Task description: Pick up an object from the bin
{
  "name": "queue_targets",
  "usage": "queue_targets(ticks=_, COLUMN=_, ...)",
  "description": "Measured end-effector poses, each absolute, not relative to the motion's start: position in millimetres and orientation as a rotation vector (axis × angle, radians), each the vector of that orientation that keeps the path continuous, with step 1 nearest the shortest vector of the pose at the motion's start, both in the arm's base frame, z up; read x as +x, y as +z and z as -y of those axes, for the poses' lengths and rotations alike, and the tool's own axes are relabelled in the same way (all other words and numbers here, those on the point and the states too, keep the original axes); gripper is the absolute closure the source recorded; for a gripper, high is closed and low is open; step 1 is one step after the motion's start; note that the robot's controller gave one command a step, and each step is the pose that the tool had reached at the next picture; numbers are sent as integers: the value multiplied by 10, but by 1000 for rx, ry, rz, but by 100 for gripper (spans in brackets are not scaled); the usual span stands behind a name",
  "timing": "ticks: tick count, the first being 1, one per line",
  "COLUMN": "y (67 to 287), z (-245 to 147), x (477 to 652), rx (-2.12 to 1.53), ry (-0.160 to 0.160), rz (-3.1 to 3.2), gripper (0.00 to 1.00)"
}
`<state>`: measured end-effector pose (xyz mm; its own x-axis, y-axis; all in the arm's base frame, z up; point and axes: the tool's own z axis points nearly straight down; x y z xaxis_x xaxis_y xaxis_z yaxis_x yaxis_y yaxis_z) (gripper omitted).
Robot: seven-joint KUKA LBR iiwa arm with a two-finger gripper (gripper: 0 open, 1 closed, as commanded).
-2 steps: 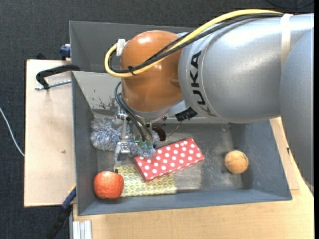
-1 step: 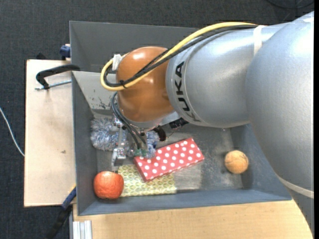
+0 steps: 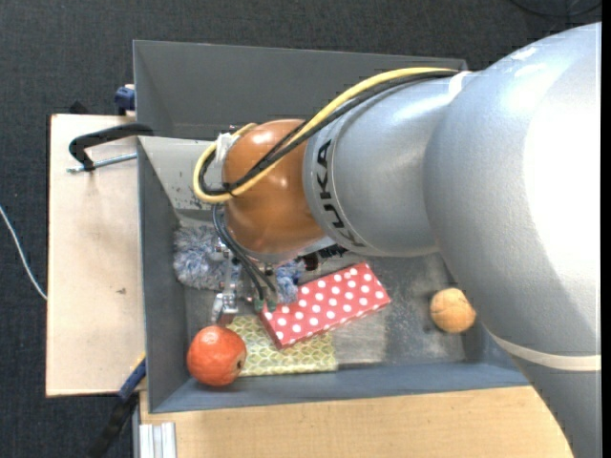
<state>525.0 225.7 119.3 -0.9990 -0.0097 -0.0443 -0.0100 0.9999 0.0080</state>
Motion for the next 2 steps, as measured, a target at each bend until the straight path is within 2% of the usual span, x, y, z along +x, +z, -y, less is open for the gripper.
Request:
queue_targets(ticks=1, y=1120, z=-2308, x=5130, rx=121, ry=22, rz=-3101, gripper=0)
queue_targets(ticks=2, y=818, z=-2269, x=5086, rx=-294, ry=27, rz=-3072, gripper=100)
